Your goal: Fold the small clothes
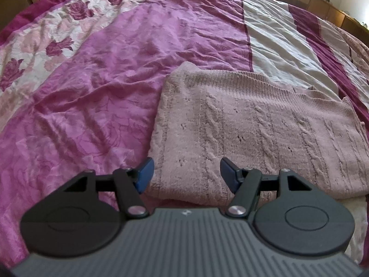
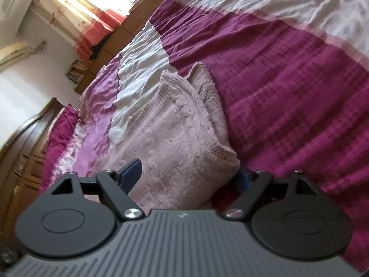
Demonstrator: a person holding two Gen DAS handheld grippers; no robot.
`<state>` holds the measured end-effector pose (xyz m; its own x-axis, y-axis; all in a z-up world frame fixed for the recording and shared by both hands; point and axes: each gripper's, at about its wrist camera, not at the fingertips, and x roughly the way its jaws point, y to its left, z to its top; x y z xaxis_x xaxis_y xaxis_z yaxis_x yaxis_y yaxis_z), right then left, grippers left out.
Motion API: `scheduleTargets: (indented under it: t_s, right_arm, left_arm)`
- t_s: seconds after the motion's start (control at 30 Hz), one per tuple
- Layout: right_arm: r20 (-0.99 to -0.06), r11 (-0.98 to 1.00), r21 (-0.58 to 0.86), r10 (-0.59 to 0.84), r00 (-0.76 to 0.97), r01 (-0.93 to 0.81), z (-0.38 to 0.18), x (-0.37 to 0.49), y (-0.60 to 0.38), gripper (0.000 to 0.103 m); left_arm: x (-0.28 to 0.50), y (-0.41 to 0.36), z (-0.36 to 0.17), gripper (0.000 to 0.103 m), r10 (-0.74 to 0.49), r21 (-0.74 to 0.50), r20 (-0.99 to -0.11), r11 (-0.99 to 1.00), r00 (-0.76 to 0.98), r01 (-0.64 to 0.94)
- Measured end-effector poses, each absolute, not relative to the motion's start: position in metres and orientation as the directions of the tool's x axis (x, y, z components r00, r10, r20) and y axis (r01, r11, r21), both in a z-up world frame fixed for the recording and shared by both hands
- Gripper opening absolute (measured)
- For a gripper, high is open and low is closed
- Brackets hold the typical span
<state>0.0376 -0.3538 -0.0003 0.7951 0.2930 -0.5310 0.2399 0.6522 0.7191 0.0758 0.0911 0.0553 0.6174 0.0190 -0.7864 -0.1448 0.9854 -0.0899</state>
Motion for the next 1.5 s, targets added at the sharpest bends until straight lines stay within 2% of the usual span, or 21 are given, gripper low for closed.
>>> scheduleTargets:
  t_s: [0.27, 0.47, 0.67, 0.77, 0.87, 0.93, 1.0, 1.5]
  right_arm:
    - [-0.525, 0.542, 0.789, 0.348, 0.777, 0.290, -0.003, 0.072, -0.361, 0.087]
    - [-0.454, 0.556, 0.804, 0.350, 0.820, 0.208, -0.010, 0.077, -0.351, 0.087]
    - [-0.444, 0.548, 0.804, 0.291, 0.848, 0.233, -0.010, 0.073, -0.341, 0.084]
    - [-0.471, 0.572, 0.779, 0.260, 0.843, 0.259, -0.011, 0.075, -0.337, 0.073]
    - [-0.507, 0.596, 0.749, 0.236, 0.829, 0.289, -0.011, 0.076, -0.338, 0.057]
    - [-0.528, 0.611, 0.731, 0.223, 0.820, 0.305, -0.013, 0.078, -0.339, 0.036]
    - [-0.530, 0.607, 0.733, 0.228, 0.817, 0.307, -0.015, 0.077, -0.341, 0.029]
    - [-0.374, 0.577, 0.801, 0.280, 0.884, 0.156, 0.031, 0.075, -0.325, 0.025]
  left_arm:
    - [0.094, 0.096, 0.052, 0.065, -0.001, -0.088, -0.834, 0.987, 0.551, -0.132]
    - [0.079, 0.094, 0.052, 0.065, 0.014, -0.083, -0.800, 0.987, 0.600, -0.135]
    - [0.062, 0.093, 0.056, 0.065, 0.033, -0.054, -0.796, 0.991, 0.604, -0.126]
    - [0.055, 0.097, 0.055, 0.065, 0.026, -0.075, -0.801, 0.987, 0.599, -0.143]
    - [0.049, 0.099, 0.050, 0.065, 0.015, -0.090, -0.808, 0.985, 0.589, -0.149]
    - [0.046, 0.098, 0.048, 0.065, 0.020, -0.087, -0.809, 0.985, 0.588, -0.152]
    - [0.043, 0.099, 0.048, 0.065, 0.015, -0.091, -0.811, 0.985, 0.585, -0.150]
    - [0.039, 0.123, 0.066, 0.065, 0.074, -0.070, -0.789, 0.976, 0.610, -0.209]
